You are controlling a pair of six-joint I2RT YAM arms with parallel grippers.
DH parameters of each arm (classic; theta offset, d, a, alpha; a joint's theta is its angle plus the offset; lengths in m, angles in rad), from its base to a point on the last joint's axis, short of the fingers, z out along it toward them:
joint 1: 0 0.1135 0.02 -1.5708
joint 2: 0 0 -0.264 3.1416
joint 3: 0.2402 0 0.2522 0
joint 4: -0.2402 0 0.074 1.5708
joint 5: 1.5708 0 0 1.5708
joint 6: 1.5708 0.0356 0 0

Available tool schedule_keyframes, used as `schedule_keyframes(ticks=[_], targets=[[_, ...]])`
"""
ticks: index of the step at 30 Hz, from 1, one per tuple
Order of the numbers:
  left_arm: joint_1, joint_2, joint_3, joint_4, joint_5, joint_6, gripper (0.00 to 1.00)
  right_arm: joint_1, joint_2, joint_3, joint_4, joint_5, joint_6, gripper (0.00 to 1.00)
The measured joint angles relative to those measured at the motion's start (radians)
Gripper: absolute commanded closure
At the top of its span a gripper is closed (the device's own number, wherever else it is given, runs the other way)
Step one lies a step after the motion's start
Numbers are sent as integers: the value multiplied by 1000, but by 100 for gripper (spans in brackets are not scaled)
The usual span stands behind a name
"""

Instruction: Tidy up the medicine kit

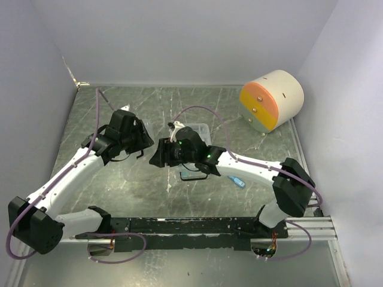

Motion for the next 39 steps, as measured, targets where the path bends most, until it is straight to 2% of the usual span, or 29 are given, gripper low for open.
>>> schedule_keyframes(ticks=[4, 9, 12, 16, 20, 22, 25, 33, 39], targets=[[0, 0, -16, 5, 22, -4, 49, 2, 33, 2, 34, -16, 31, 53], [0, -8, -22, 17, 33, -8, 48, 2, 44, 3, 74, -39, 82, 70], [3, -28, -25, 19, 33, -10, 42, -2, 46, -3, 84, -40, 124, 75], [5, -49, -32, 23, 33, -7, 28, -5, 46, -17, 107, -48, 161, 79], [6, -75, -42, 20, 31, 2, 6, -12, 41, -38, 148, -75, 173, 80], [6, -90, -41, 16, 28, 11, 0, -18, 26, -55, 165, -91, 172, 80], [6, -115, -16, 0, 26, 52, 1, -31, -5, -66, 166, -131, 164, 80], [6, -213, 208, -15, 8, 237, 1, -45, -167, -88, 121, -175, 122, 80], [6, -266, 220, -7, -10, 262, 1, -126, -291, -149, 66, -182, 106, 81]])
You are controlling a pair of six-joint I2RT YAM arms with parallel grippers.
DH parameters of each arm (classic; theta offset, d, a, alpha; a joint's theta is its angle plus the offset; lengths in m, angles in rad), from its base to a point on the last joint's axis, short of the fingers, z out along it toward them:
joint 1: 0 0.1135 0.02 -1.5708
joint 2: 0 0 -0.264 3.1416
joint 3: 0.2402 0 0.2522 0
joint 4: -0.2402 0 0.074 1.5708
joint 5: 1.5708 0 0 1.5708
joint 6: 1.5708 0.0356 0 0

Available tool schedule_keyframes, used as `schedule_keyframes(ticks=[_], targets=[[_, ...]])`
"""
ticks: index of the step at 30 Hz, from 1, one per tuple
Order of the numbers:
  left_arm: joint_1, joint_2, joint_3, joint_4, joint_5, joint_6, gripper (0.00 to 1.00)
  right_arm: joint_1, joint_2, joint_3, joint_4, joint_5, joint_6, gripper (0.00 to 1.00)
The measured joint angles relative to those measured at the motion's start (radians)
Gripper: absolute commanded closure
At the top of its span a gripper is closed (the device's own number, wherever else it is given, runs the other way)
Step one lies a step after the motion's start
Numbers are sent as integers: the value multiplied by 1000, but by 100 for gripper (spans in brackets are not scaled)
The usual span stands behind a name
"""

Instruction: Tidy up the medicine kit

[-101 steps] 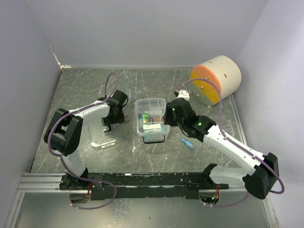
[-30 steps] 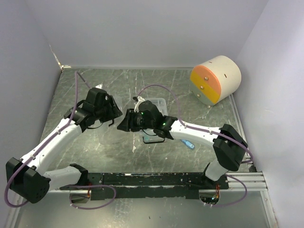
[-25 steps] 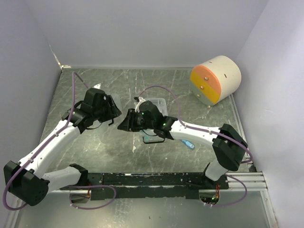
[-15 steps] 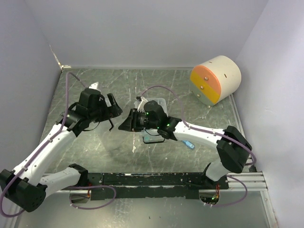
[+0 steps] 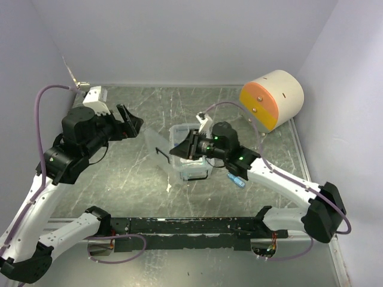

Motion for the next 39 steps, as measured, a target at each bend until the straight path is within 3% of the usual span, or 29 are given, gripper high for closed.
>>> schedule_keyframes(ticks=[8, 10, 20, 32, 39], targets=[[0, -15, -101, 51, 44, -42, 0, -251, -136, -89, 5, -165, 34, 81], [0, -10, -111, 57, 51, -59, 5, -279, -145, -92, 22, -201, 66, 82], [0, 12, -210, 98, 20, -206, 4, -296, -116, -132, 183, -227, 301, 83], [0, -5, -444, 314, 69, -426, 6, -296, -104, -173, 288, -88, 543, 85], [0, 71, -473, 399, 117, -516, 3, -296, -107, -201, 296, 3, 607, 85]])
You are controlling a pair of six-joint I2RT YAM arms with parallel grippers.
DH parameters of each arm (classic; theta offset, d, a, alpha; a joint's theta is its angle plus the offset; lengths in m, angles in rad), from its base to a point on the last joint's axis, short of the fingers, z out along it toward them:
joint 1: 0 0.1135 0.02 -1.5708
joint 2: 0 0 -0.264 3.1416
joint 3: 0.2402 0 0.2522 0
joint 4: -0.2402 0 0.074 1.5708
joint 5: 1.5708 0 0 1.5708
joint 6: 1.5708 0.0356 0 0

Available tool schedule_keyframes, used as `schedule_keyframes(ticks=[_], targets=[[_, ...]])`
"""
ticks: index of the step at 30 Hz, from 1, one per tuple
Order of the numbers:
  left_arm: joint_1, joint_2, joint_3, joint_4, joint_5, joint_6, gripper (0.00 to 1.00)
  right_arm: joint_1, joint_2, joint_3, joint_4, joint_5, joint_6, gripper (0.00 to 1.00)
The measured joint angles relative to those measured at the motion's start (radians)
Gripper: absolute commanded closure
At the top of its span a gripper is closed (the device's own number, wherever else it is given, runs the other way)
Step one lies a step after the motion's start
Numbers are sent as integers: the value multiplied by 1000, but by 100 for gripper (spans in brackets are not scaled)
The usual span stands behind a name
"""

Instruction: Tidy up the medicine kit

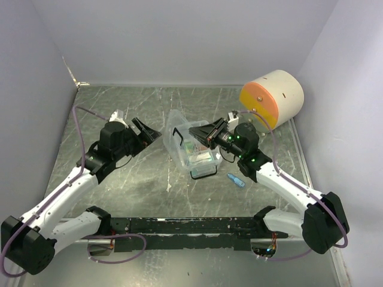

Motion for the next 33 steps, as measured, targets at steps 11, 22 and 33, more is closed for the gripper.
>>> schedule_keyframes(ticks=[11, 22, 33], targets=[[-5, 68, -230, 303, 68, -208, 1, -2, -70, -80, 8, 102, 53, 85], [-43, 192, -299, 571, 105, -323, 1, -12, -144, -207, 14, 149, 55, 84], [-54, 224, -301, 578, 93, -274, 1, -16, -243, -343, 45, 232, 88, 83]])
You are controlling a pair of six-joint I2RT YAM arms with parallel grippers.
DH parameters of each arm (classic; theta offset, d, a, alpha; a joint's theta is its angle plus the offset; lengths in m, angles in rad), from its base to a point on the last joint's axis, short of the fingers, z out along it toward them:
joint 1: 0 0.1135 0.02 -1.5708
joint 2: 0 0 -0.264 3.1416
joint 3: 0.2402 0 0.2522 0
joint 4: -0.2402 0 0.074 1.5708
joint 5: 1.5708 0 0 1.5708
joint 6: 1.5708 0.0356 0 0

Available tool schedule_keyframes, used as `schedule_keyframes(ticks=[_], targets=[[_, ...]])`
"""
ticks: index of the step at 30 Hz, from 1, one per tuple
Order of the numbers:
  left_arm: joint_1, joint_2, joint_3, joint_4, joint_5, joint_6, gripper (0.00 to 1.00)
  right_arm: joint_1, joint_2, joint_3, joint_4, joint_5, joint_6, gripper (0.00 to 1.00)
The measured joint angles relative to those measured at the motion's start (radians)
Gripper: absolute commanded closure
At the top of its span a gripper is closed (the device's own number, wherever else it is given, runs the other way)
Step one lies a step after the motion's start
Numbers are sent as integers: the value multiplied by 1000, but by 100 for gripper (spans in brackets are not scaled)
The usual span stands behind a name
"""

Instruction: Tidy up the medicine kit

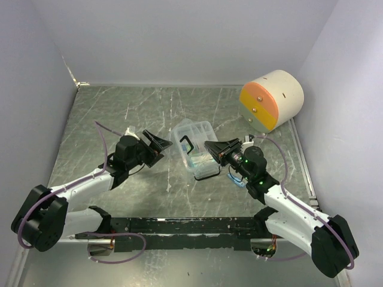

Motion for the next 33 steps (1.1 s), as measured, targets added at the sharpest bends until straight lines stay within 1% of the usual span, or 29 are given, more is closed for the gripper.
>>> schedule_keyframes(ticks=[4, 8, 13, 16, 18, 21, 24, 29, 33], targets=[[-5, -23, 0, -61, -31, 40, 1, -2, -6, -13, -1, 22, 17, 83], [-5, -25, -1, -63, -39, 61, 1, -3, -6, -20, -5, 44, 35, 83], [-6, 62, -8, 27, 2, 56, 1, -6, -6, -31, -11, 64, 44, 80], [-10, 109, -23, 94, 35, 41, 1, -6, -3, -48, -47, 71, 40, 77], [-11, 113, -29, 113, 43, 38, 1, -8, -3, -55, -63, 78, 35, 77], [-11, 113, -28, 126, 51, 40, 4, -10, -4, -55, -75, 89, 18, 76], [-11, 117, -28, 129, 60, 42, 6, -10, -4, -55, -81, 93, 8, 72], [-11, 117, -28, 131, 65, 43, 9, -13, -11, -55, -113, 97, -43, 58], [-13, 110, -25, 131, 76, 47, 11, -16, -34, -53, -140, 90, -105, 49]])
